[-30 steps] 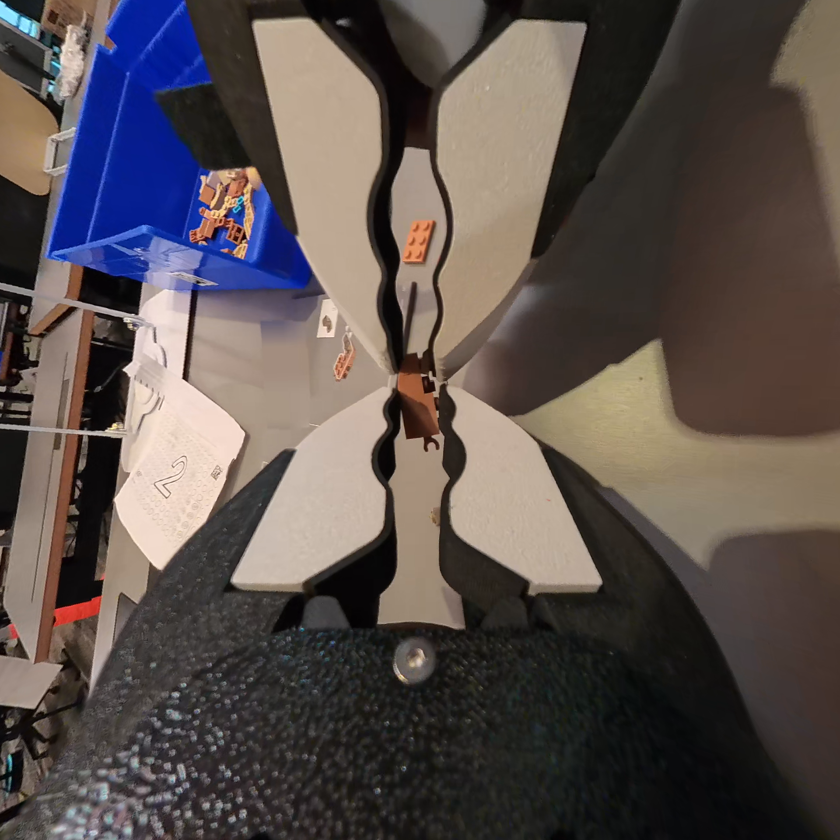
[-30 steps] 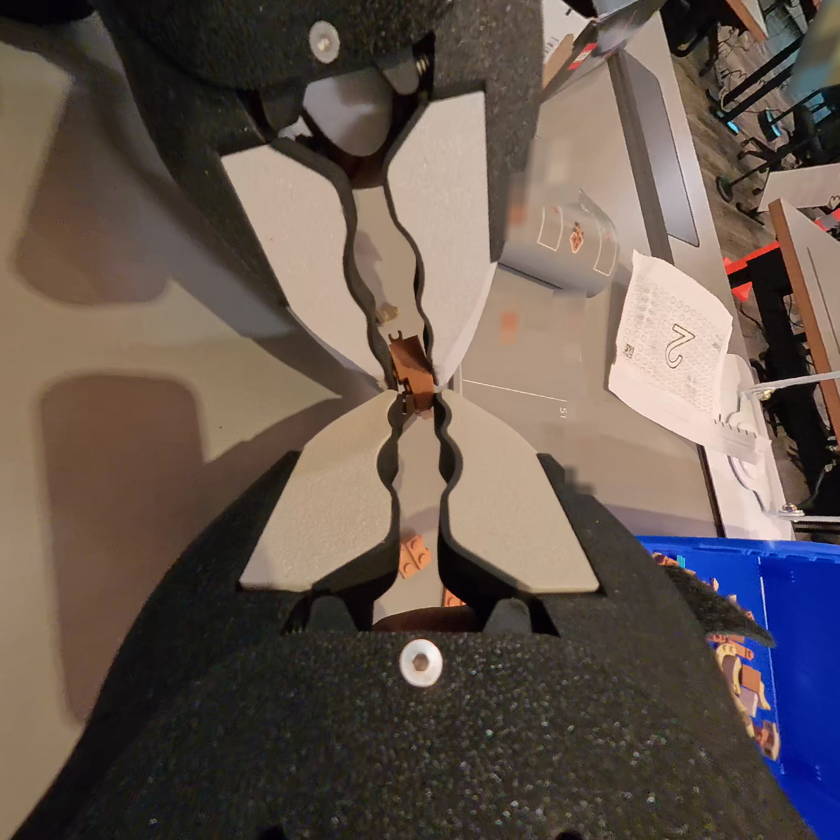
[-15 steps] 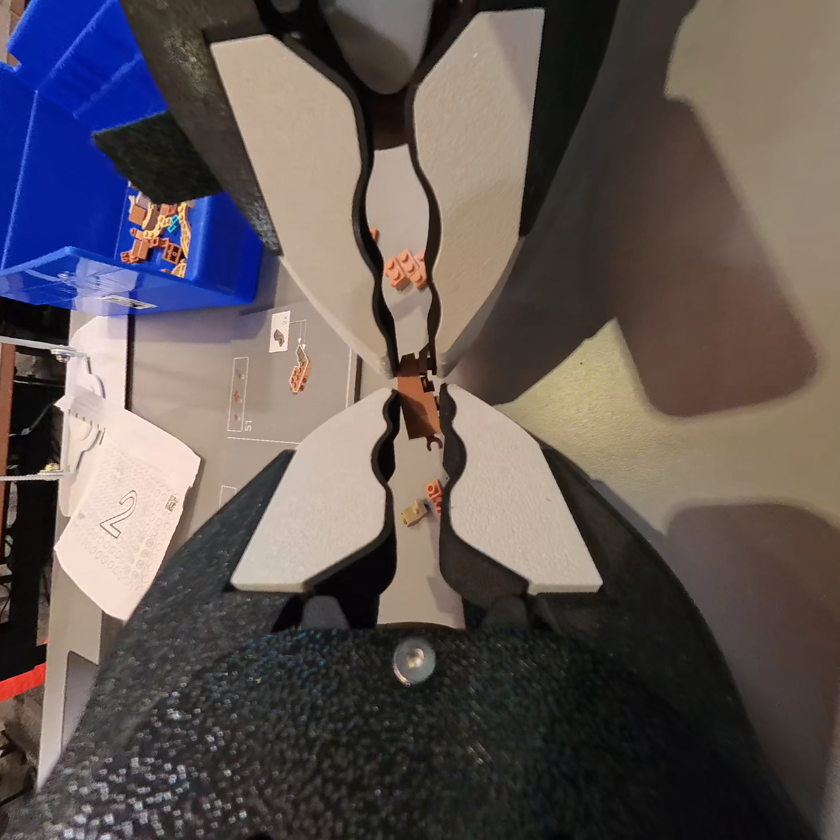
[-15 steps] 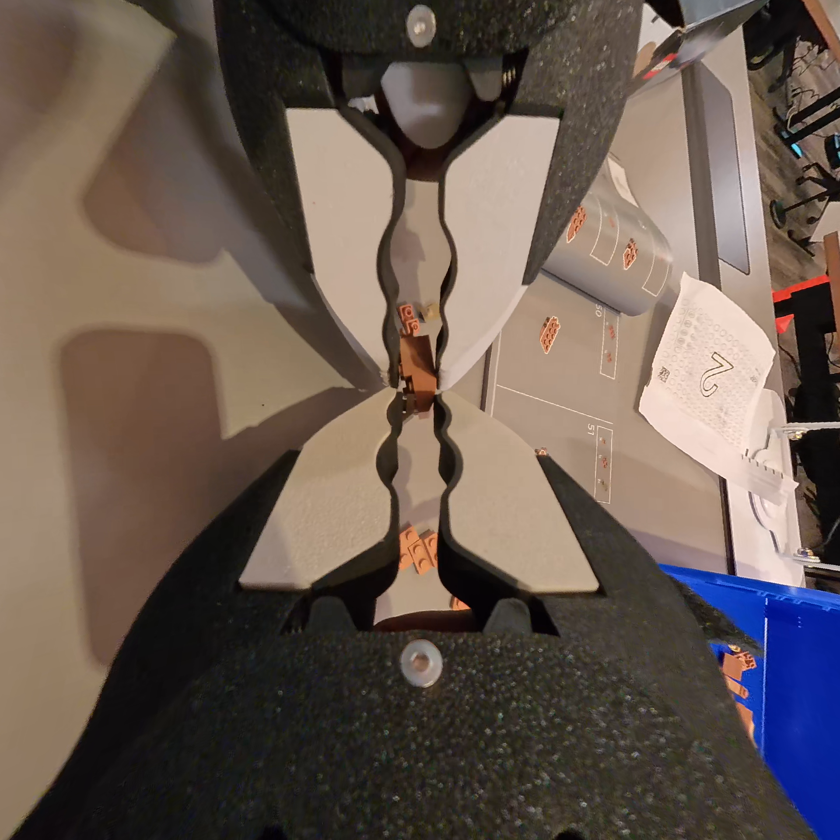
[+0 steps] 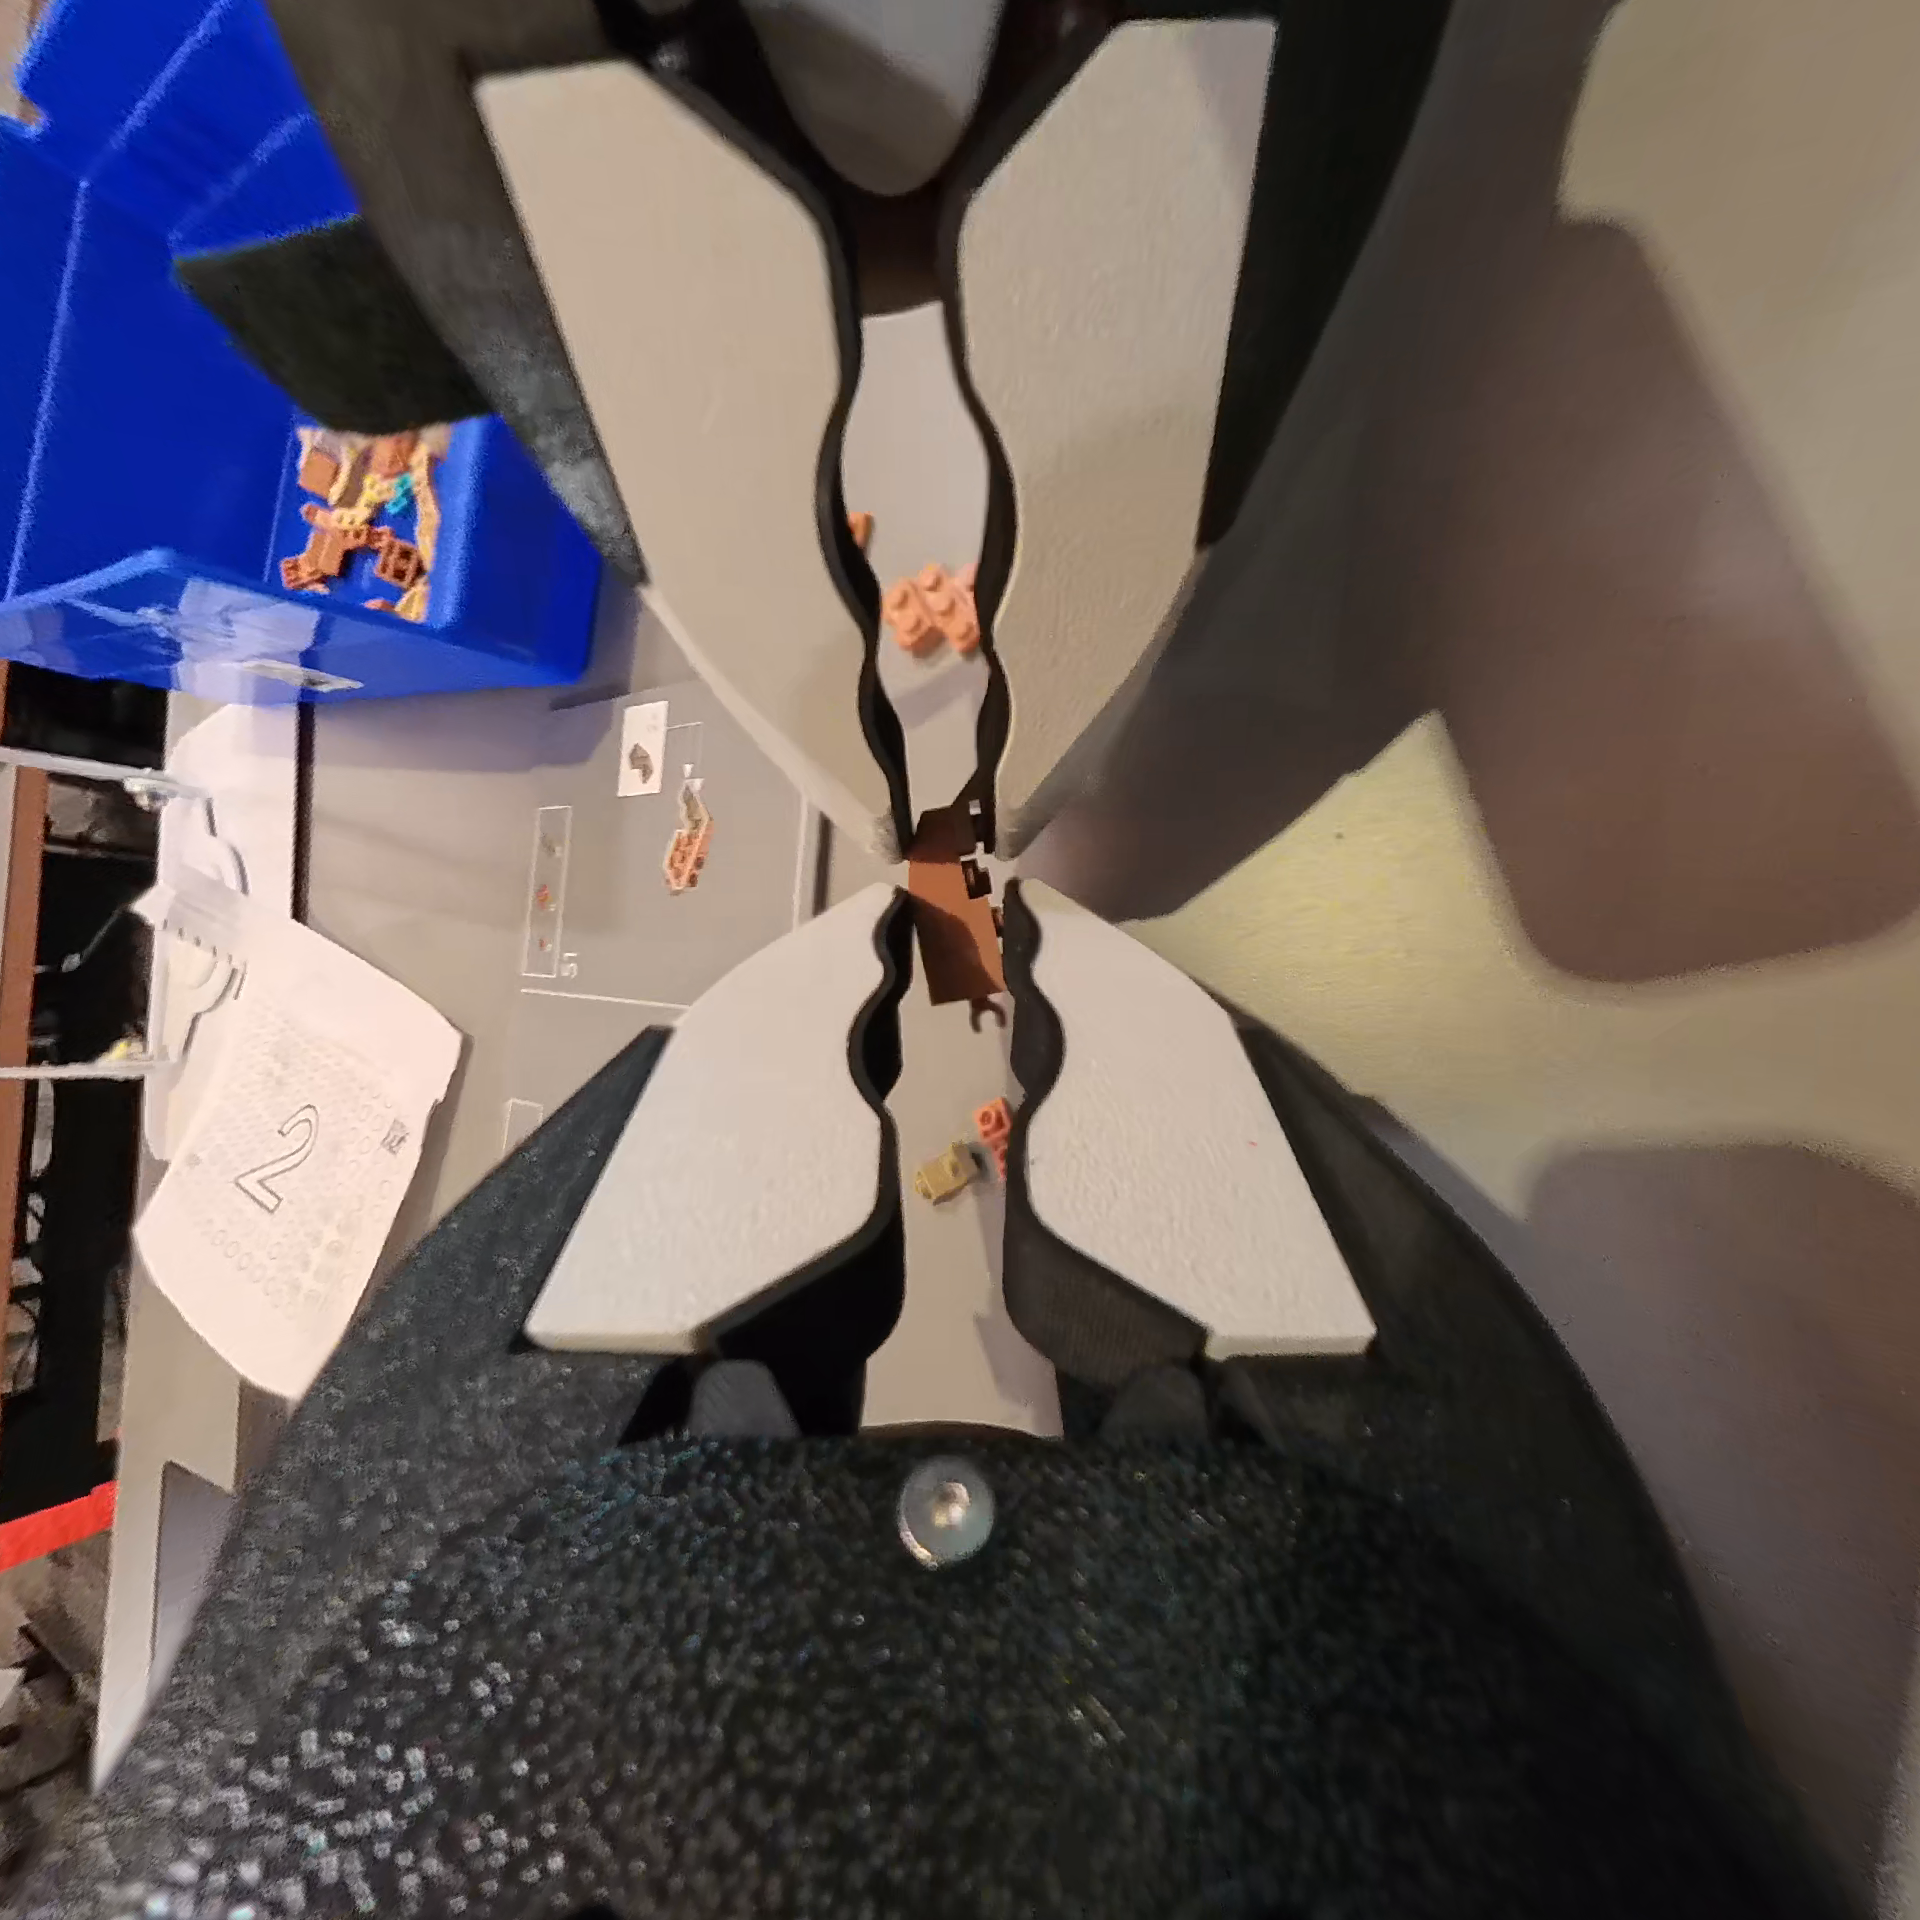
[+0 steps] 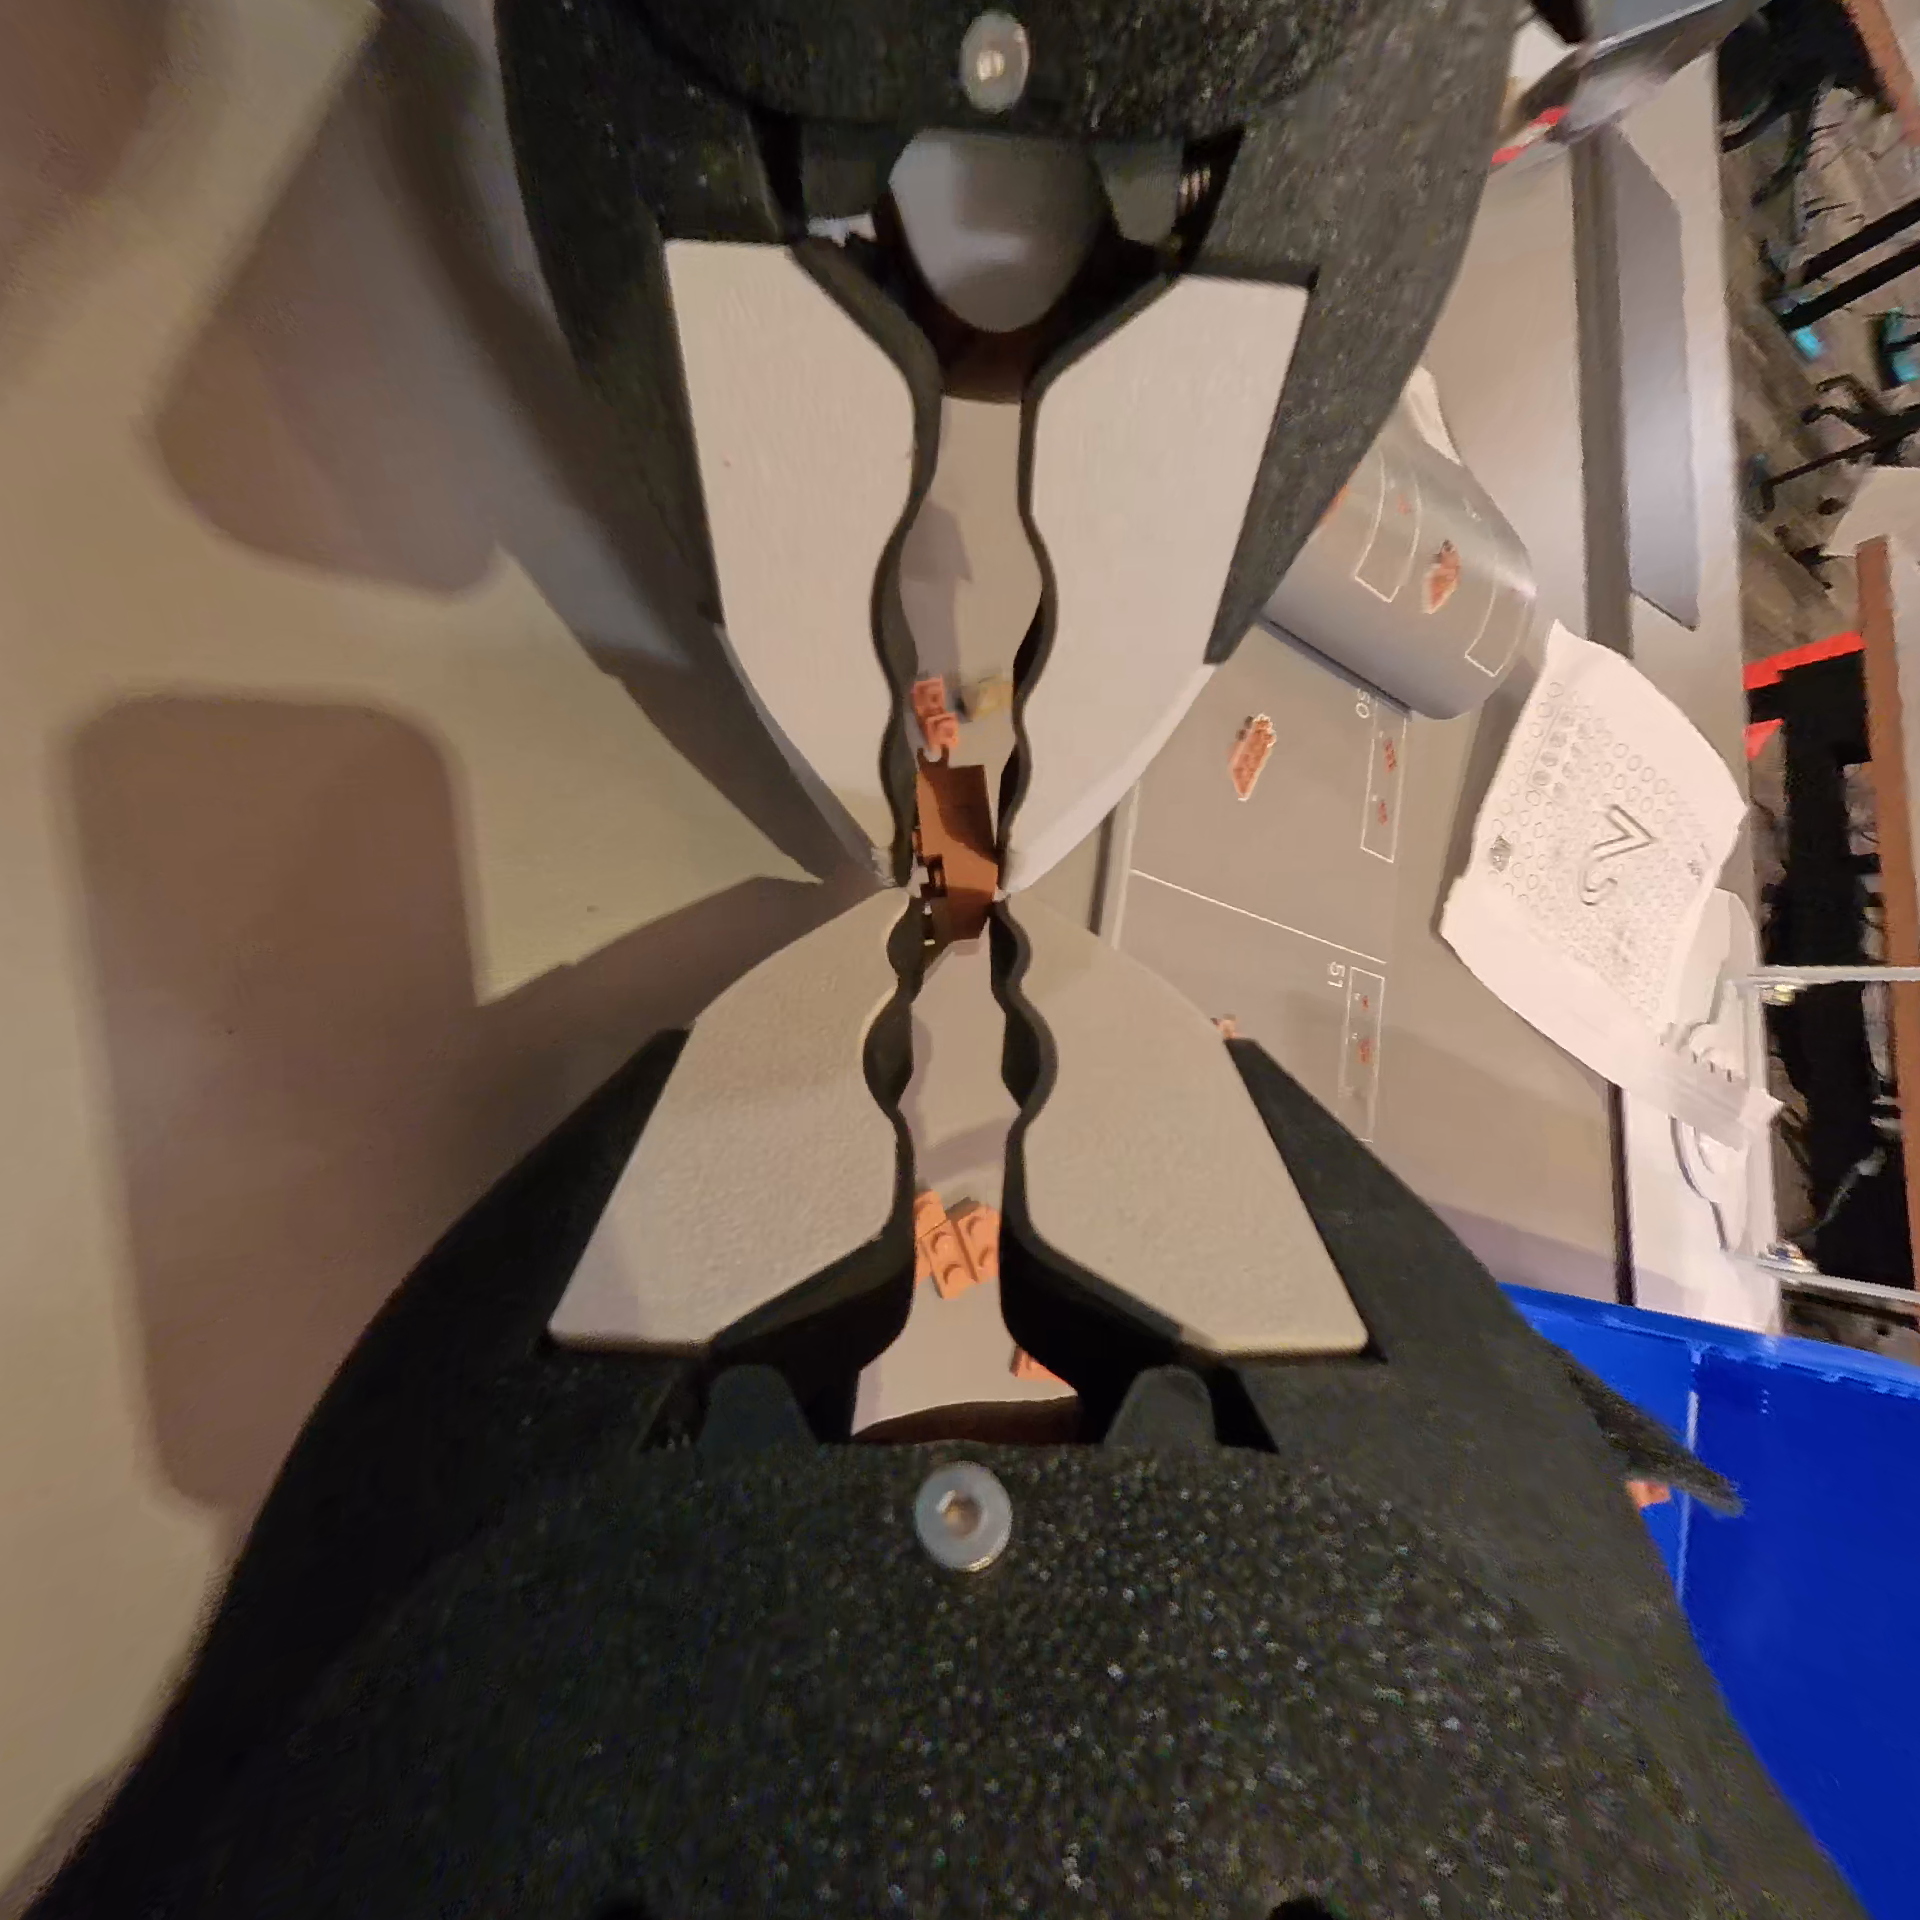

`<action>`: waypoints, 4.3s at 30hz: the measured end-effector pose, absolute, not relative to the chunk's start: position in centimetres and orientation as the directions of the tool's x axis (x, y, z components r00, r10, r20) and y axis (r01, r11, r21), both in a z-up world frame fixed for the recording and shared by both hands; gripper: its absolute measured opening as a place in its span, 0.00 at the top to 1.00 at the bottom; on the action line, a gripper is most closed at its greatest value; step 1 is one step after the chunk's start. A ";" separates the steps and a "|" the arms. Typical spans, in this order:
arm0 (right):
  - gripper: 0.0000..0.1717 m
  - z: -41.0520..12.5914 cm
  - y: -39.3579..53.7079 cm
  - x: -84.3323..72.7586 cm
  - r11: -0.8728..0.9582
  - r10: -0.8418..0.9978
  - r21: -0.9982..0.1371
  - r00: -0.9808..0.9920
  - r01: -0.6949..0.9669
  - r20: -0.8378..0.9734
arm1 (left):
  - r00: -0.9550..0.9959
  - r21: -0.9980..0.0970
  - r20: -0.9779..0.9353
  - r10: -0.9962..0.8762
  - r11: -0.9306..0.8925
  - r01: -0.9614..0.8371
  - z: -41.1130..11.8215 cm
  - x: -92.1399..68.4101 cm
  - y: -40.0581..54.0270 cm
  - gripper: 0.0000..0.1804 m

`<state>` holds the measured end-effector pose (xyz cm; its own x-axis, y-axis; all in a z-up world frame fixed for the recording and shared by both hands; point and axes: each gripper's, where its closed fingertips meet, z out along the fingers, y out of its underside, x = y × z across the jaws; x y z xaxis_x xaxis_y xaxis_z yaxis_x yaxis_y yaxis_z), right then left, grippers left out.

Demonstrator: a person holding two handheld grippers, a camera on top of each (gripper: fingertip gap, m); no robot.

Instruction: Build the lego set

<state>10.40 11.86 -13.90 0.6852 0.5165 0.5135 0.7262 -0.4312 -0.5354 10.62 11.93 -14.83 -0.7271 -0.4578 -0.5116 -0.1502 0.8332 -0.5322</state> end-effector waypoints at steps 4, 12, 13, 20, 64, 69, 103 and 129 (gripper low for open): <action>0.83 -13.1 12.1 10.7 -0.394 0.477 -0.567 0.689 0.723 0.546 | -0.714 -0.626 -0.431 -0.552 0.753 -0.204 -14.2 10.9 12.0 0.91; 0.73 -12.2 11.8 11.4 -0.345 0.459 -0.578 0.670 0.740 0.584 | -0.669 -0.785 -0.072 -0.740 0.456 -0.420 -13.6 11.1 13.1 0.91; 0.73 -12.2 11.9 11.6 -0.345 0.453 -0.583 0.675 0.735 0.583 | -0.667 -0.799 -0.010 -0.745 0.407 -0.443 -13.5 11.0 13.0 0.91; 0.76 -12.1 11.9 12.1 -0.341 0.436 -0.614 0.698 0.712 0.567 | -0.663 -0.835 0.237 -0.710 0.200 -0.512 -12.6 10.6 12.3 0.92; 0.89 -16.8 10.6 9.4 -0.530 0.533 -0.682 0.824 0.504 0.195 | -0.628 -0.640 0.176 -0.758 0.397 -0.658 -15.4 7.7 18.2 0.84; 0.89 -17.5 10.8 9.0 -0.531 0.541 -0.673 0.817 0.515 0.198 | -0.676 -0.610 0.007 -0.736 0.532 -0.586 -16.7 8.7 17.9 0.87; 0.82 -17.5 7.8 6.9 -0.499 0.703 -0.589 0.694 0.636 0.154 | -0.764 -0.613 -0.219 -0.607 0.694 -0.376 -16.4 9.3 17.3 1.00; 0.82 -16.3 9.8 8.9 -0.440 0.626 -0.628 0.721 0.642 0.298 | -0.710 -0.581 -0.082 -0.699 0.612 -0.536 -16.5 7.9 19.6 0.94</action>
